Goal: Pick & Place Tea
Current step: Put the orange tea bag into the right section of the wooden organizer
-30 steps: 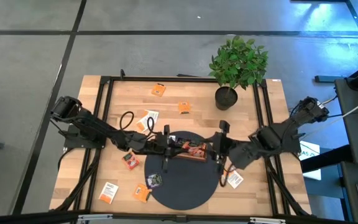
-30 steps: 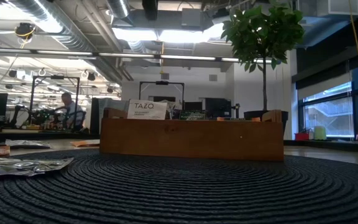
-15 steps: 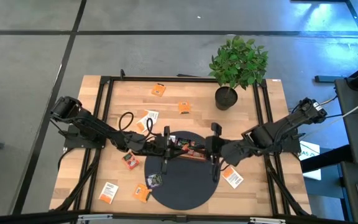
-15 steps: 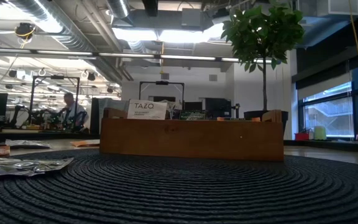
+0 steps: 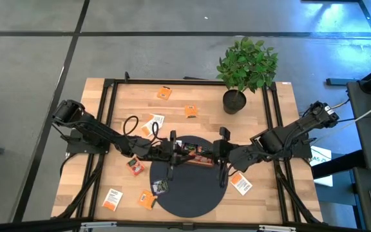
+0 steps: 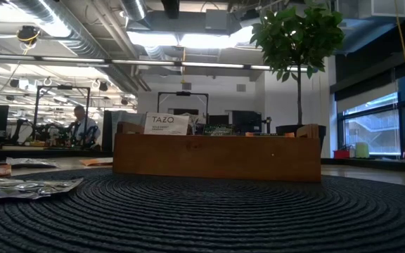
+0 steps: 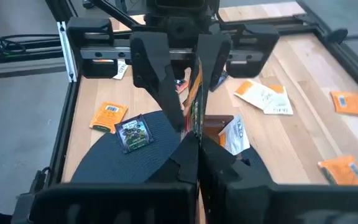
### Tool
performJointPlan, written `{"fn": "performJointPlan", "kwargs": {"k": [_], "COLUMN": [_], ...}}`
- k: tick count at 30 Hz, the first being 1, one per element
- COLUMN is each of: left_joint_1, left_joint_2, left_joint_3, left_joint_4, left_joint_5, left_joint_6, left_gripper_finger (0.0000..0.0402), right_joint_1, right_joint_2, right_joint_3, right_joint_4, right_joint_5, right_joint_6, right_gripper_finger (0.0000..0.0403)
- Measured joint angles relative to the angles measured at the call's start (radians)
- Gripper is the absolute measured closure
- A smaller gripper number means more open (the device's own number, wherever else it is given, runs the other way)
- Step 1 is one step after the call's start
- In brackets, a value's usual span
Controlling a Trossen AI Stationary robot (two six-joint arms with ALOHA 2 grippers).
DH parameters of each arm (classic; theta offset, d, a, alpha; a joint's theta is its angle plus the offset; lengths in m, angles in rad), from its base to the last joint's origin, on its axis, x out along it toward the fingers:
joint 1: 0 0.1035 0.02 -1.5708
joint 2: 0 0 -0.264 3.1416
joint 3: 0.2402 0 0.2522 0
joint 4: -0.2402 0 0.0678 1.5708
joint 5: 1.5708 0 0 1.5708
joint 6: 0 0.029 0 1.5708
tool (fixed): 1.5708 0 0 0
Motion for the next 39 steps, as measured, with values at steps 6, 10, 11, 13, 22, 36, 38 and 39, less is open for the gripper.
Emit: {"fn": "performJointPlan", "kwargs": {"k": [6, 10, 11, 13, 22, 36, 38, 39], "left_joint_1": [-0.01, -0.017, -0.019, -0.019, -0.019, -0.019, -0.019, -0.019], "left_joint_2": [-0.036, -0.1, -0.117, -0.147, -0.198, -0.191, -0.191, -0.191], "left_joint_3": [0.0, 0.0, 0.0, 0.0, 0.0, 0.0, 0.0, 0.0], "left_joint_4": [-0.119, -0.242, -0.266, -0.297, -0.316, -0.382, -0.381, -0.38], "left_joint_5": [0.006, 0.019, 0.02, 0.02, 0.02, 0.02, 0.02, 0.02], "left_joint_6": [-0.011, -0.04, -0.045, -0.047, -0.048, -0.078, -0.078, -0.078], "left_gripper_finger": [0.0288, 0.0273, 0.0272, 0.027, 0.0273, 0.0274, 0.0274, 0.0274], "right_joint_1": [0.0, 0.0, -0.003, -0.009, -0.074, -0.157, -0.165, -0.168], "right_joint_2": [0.0, 0.0, -0.001, 0.001, 0.001, 0.001, 0.0, 0.0], "right_joint_3": [0.0, -0.004, -0.02, -0.054, -0.303, -0.492, -0.506, -0.515], "right_joint_4": [-0.171, -0.295, -0.293, -0.29, 0.005, 0.2, 0.237, 0.235], "right_joint_5": [0.001, -0.009, -0.011, -0.023, -0.148, -0.212, -0.215, -0.215], "right_joint_6": [0.129, 0.182, 0.183, 0.184, 0.153, 0.123, 0.121, 0.12], "right_gripper_finger": [0.0398, 0.0399, 0.0399, 0.0399, 0.0399, 0.0398, 0.0398, 0.0398]}}
